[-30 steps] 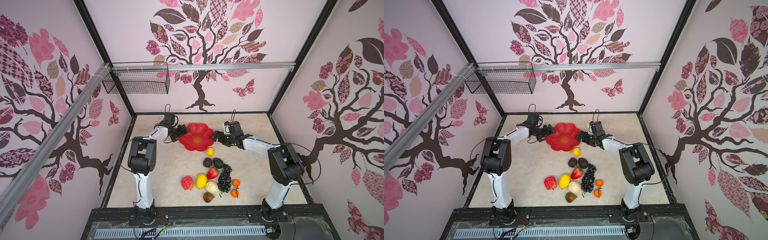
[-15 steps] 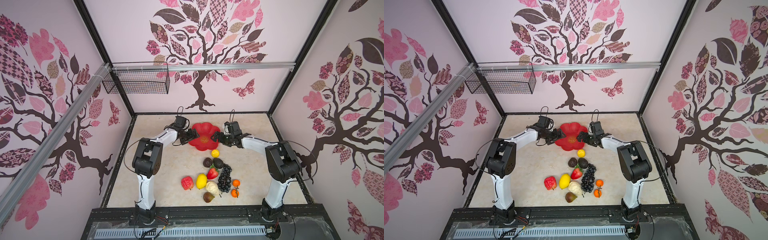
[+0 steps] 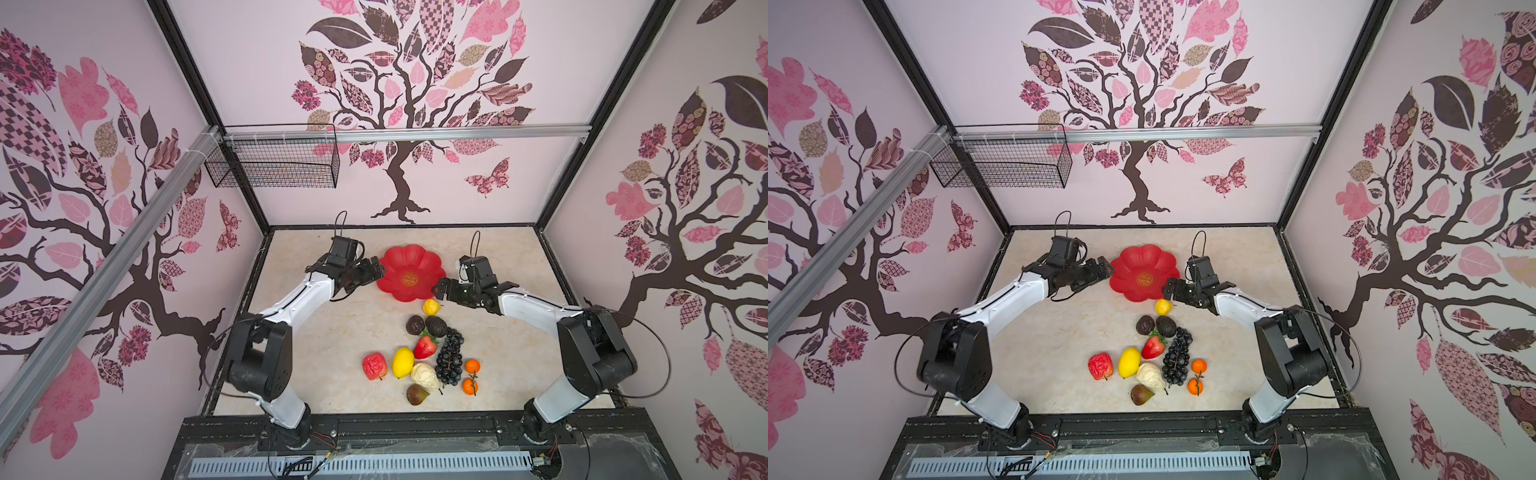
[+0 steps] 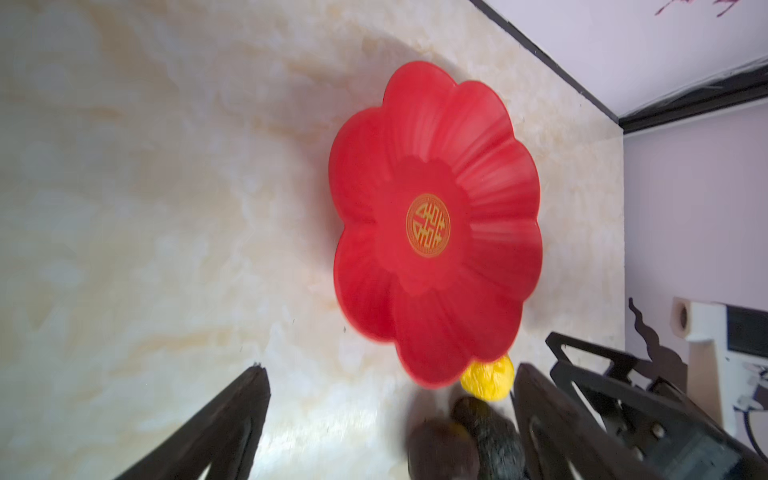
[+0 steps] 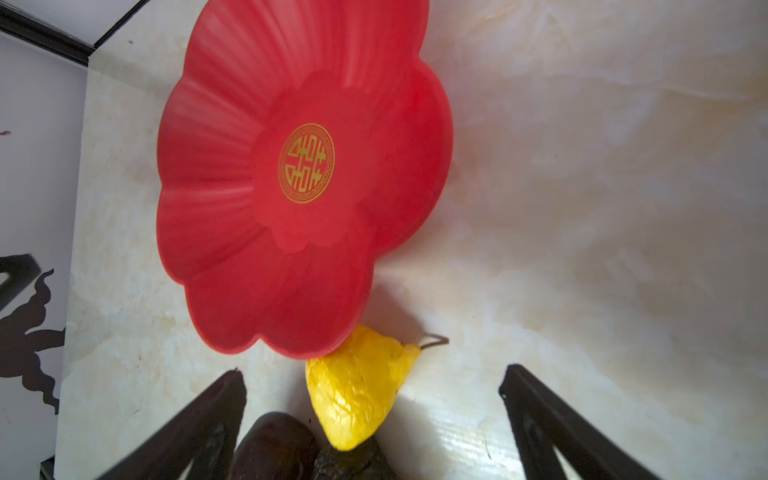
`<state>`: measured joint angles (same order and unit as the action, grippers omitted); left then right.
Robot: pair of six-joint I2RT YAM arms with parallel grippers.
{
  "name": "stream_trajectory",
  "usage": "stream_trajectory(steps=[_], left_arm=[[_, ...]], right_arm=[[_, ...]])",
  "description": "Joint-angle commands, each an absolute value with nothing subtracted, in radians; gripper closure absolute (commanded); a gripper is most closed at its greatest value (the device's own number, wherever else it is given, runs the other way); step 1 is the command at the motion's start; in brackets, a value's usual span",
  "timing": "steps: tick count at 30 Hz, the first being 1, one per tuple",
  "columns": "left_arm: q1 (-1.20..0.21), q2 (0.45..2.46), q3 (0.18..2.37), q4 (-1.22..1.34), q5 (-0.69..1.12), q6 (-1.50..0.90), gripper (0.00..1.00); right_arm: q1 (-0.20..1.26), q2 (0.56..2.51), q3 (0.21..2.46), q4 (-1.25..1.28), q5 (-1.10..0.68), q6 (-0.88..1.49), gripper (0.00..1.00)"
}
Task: Arrange fruit in a fruit bowl
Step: Rotate the fruit at the center of the table.
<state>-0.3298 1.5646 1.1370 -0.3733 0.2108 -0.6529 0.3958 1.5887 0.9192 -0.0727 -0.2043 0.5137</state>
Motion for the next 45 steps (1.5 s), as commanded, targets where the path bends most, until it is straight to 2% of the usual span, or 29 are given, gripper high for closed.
stream_trajectory(steps=[1,7,13,17,27,39,45], left_arm=[[-0.33,1.455,0.957,-0.283,0.13,-0.698,0.05],[-0.332,1.258,0.723,-0.175,0.085,-0.706,0.05],[-0.331,1.164,0.616,-0.127,0.064,-0.673,0.04],[-0.332,1.16,0.592,-0.114,0.071,-0.662,0.04],[-0.332,1.139,0.551,-0.085,0.058,-0.628,0.04],[-0.331,1.132,0.527,-0.071,0.037,-0.614,0.03],[-0.331,1.121,0.523,-0.077,0.026,-0.609,0.03]], right_arm=[[0.429,1.534,0.905,-0.11,-0.139,0.485,0.0],[0.513,1.581,0.942,-0.16,-0.045,0.436,0.04],[0.562,1.65,1.0,-0.198,0.016,0.407,0.13],[0.587,1.689,1.045,-0.238,0.053,0.382,0.18],[0.626,1.774,1.117,-0.33,0.167,0.358,0.22],[0.621,1.729,1.055,-0.366,0.322,0.338,0.25],[0.594,1.681,1.017,-0.347,0.318,0.352,0.25]])
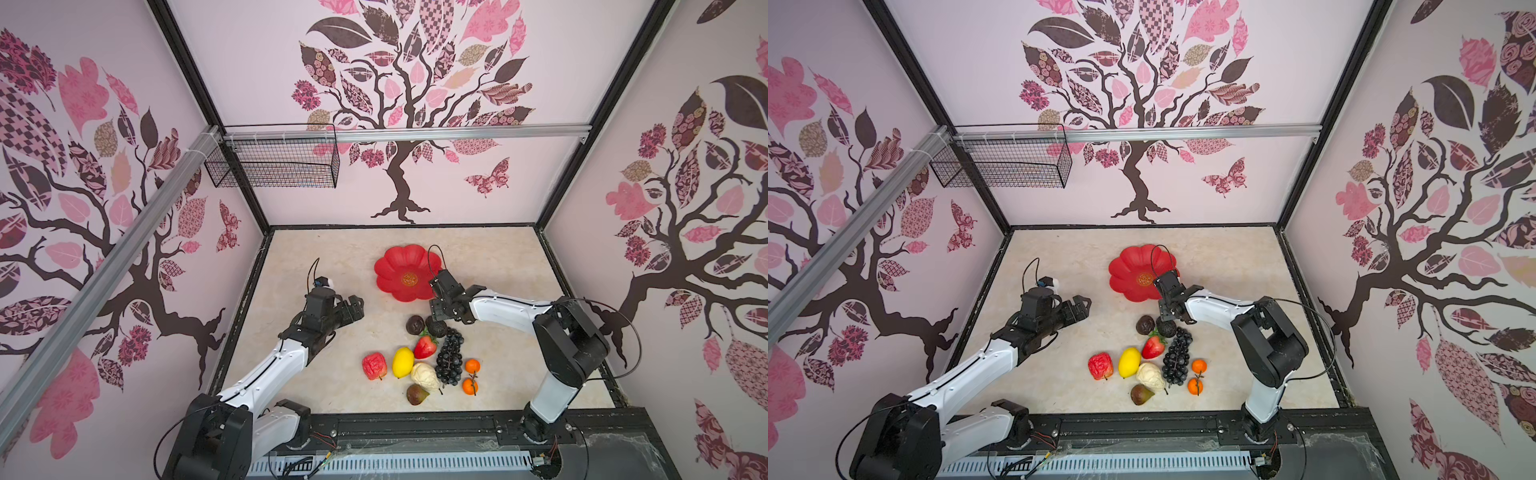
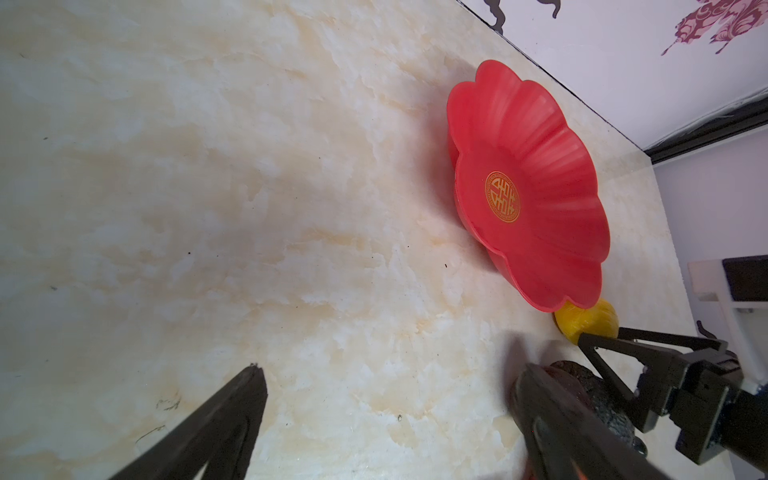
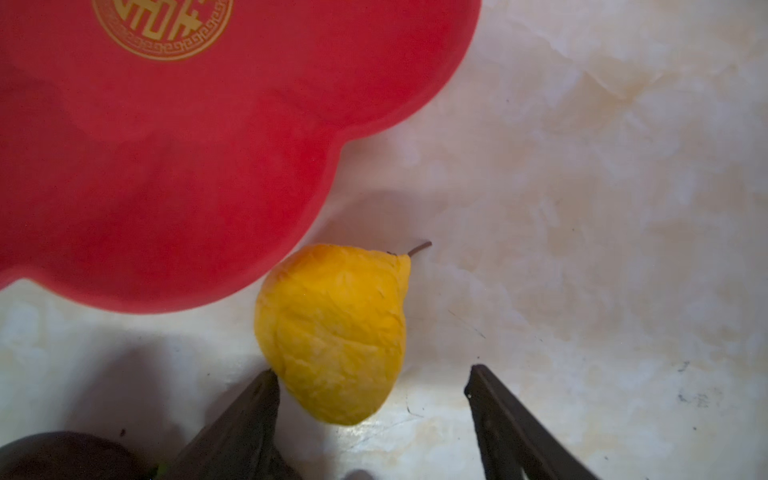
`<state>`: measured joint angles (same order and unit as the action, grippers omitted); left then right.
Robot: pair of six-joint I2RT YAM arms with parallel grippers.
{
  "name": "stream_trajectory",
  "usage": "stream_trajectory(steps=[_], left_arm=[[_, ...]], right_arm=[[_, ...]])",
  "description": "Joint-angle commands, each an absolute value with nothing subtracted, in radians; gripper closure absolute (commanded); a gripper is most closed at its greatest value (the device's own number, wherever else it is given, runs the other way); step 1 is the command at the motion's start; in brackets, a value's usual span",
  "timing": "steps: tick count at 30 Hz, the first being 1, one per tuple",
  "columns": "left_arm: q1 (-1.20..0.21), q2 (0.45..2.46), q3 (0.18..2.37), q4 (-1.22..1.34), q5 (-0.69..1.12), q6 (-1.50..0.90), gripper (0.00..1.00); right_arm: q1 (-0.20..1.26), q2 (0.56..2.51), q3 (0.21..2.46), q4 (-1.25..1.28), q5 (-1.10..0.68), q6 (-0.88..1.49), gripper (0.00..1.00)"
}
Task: Arrange fruit in a fruit bowl
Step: Rotate the fruit at the center of the table, then move the fruit bowl to the center of the table.
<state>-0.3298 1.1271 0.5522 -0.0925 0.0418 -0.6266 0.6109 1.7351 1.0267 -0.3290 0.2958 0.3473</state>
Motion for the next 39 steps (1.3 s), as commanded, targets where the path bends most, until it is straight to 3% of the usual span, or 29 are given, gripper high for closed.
stream_trajectory(steps=[1,4,12,21,29,39], left_arm=[[-0.331,1.12,0.523,-0.076,0.026,-0.608,0.03],[-0.331,1.12,0.523,-0.078,0.027,-0.609,0.03],[-0.331,1.12,0.522,-0.082,0.015,-0.606,0.03],[-0.331,1.118,0.52,-0.081,0.014,-0.603,0.03],[-0.331,1.121,0.52,-0.081,0.012,-0.602,0.03],[-0.331,1.123,0.521,-0.081,0.008,-0.6,0.03]], right_arm=[[0.594,1.675,1.017,-0.345,0.312,0.355,0.24],[0.593,1.666,1.022,-0.338,0.307,0.382,0.18],[0.594,1.678,1.032,-0.261,0.199,0.405,0.15],[0.592,1.776,1.091,-0.255,0.285,0.424,0.05],[0.588,1.832,1.132,-0.274,0.334,0.418,0.06],[0.553,1.79,1.071,-0.276,0.36,0.42,0.16]])
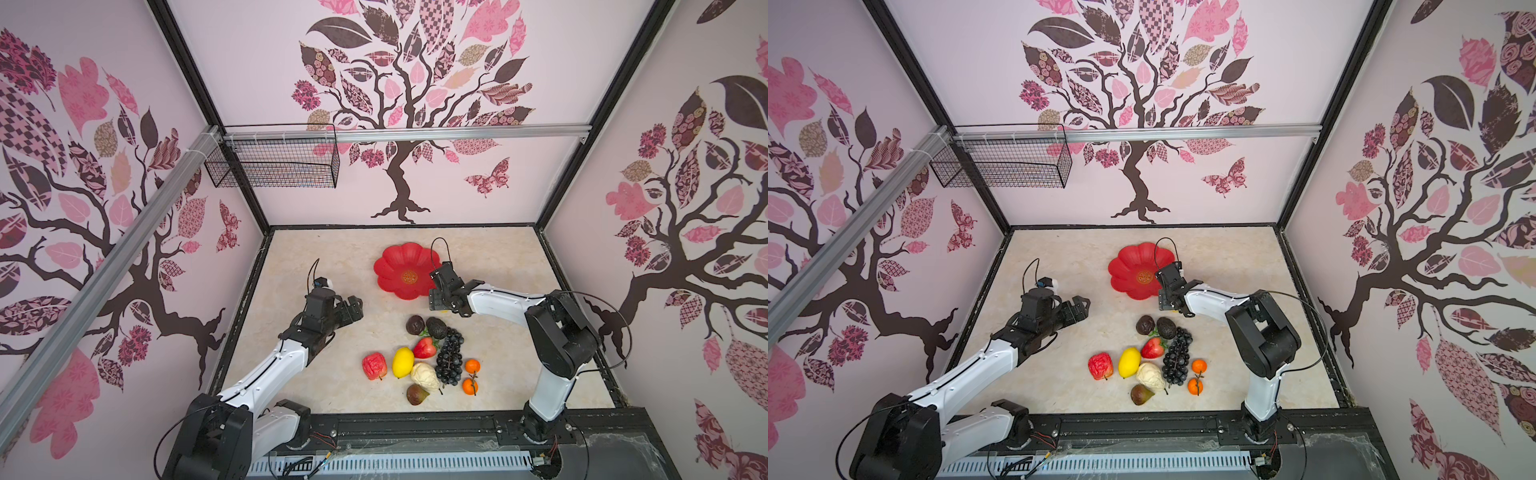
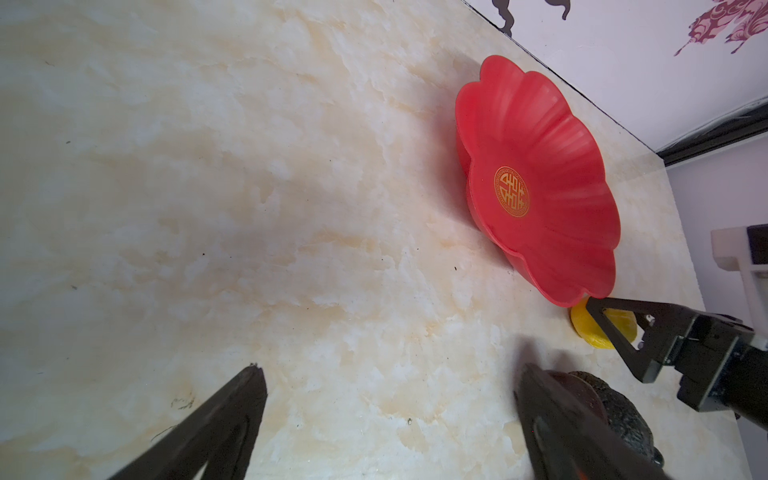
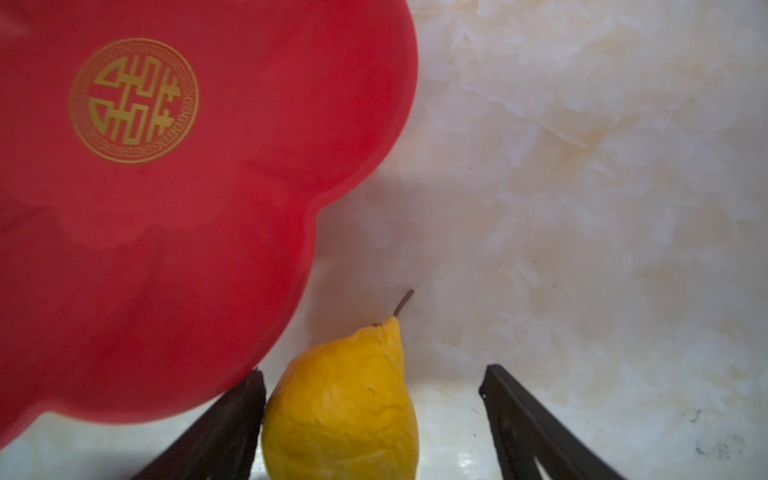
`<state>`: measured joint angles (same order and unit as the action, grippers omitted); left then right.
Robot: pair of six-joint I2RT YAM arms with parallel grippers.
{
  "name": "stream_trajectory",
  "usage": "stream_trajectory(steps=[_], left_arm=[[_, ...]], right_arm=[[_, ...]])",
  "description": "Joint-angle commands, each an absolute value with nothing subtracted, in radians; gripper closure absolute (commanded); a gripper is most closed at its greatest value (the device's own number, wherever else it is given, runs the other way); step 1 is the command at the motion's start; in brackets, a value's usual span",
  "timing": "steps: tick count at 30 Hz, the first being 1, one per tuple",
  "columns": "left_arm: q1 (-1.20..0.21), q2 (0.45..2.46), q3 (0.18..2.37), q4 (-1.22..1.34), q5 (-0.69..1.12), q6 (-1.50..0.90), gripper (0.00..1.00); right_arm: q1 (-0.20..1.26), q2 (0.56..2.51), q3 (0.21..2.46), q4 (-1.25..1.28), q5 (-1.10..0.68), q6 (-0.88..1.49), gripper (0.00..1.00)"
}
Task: Arrange fruit in a fruit bowl
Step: Move the fruit bowl to the center of the table, then pick up the fruit from the center of the table.
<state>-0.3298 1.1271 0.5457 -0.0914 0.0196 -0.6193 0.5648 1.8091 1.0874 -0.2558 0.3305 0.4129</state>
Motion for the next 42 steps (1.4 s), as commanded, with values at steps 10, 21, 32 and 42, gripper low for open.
stream_trajectory(steps=[10,21,32,42], left_arm=[[-0.331,1.124,0.52,-0.083,0.003,-0.599,0.03],[-0.331,1.136,0.523,-0.08,0.004,-0.6,0.03],[-0.331,1.154,0.525,-0.067,0.021,-0.599,0.03],[-0.333,1.162,0.584,-0.126,0.117,-0.652,0.03]], right_arm=[[0.552,1.777,1.05,-0.279,0.35,0.433,0.21],[0.551,1.771,1.031,-0.279,0.35,0.431,0.37],[0.552,1.726,1.011,-0.264,0.357,0.407,0.47],[0.554,1.515,0.969,-0.211,0.152,0.268,0.49]])
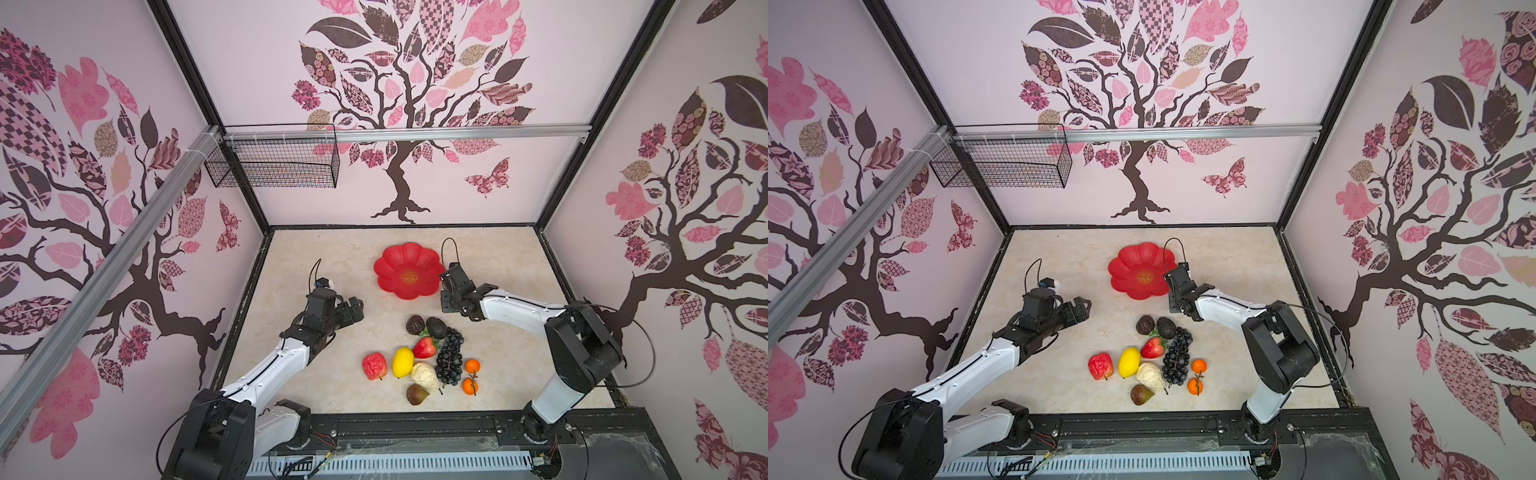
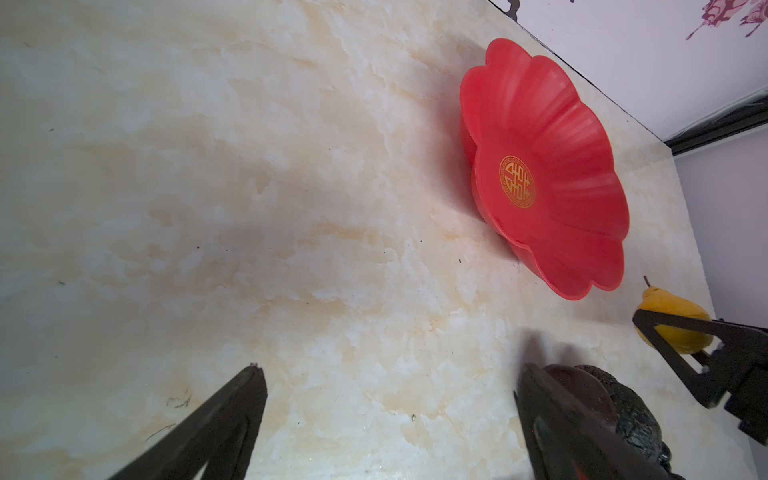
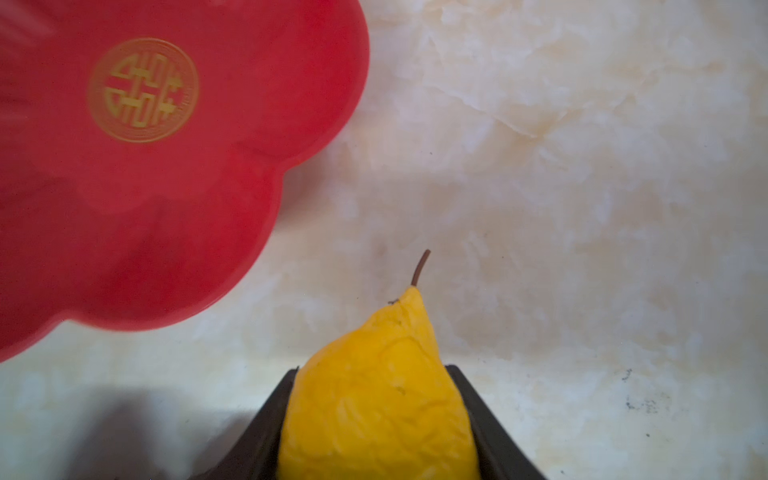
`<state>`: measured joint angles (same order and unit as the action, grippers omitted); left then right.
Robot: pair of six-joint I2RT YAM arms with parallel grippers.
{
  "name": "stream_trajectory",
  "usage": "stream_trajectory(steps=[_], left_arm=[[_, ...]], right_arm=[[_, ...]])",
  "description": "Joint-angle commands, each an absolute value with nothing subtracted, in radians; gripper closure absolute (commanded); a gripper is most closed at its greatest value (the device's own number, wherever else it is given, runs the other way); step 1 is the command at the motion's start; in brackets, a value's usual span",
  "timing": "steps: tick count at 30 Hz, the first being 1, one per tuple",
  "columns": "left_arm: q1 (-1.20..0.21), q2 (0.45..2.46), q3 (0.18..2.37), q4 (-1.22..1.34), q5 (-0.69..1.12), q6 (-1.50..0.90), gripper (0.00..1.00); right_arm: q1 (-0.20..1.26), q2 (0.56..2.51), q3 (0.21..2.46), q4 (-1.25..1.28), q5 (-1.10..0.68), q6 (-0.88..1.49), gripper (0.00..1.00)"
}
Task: Arrange fruit in a fruit bowl
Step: Pick up the fruit from the center of the table, then place the fruit in the fruit bowl.
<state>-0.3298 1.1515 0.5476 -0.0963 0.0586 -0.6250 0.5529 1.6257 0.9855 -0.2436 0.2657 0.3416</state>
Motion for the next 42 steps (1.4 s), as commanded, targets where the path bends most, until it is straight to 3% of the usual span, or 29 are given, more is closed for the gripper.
stream_trajectory(steps=[1,9,13,25,33,42], left_arm=[[-0.333,1.165,0.605,-0.145,0.151,-0.675,0.04],[-0.346,1.174,0.741,-0.199,0.376,-0.799,0.1],[-0.377,1.147,0.78,-0.222,0.398,-0.818,0.13],[-0.511,1.17,0.842,-0.167,0.442,-0.883,0.28],[-0.52,1.164,0.841,-0.133,0.471,-0.923,0.44],[-0.565,1.187,0.86,-0.123,0.459,-0.918,0.51]], right_arm=[[0.556,1.477,0.956,-0.194,0.094,0.245,0.49],[0.721,1.325,0.837,0.021,-0.099,0.133,0.46],[0.745,1.295,0.777,0.157,-0.169,0.161,0.48],[0.857,1.17,0.617,0.369,-0.16,0.095,0.49],[0.867,1.152,0.596,0.385,-0.169,0.09,0.5],[0.886,1.166,0.601,0.397,-0.162,0.085,0.52]])
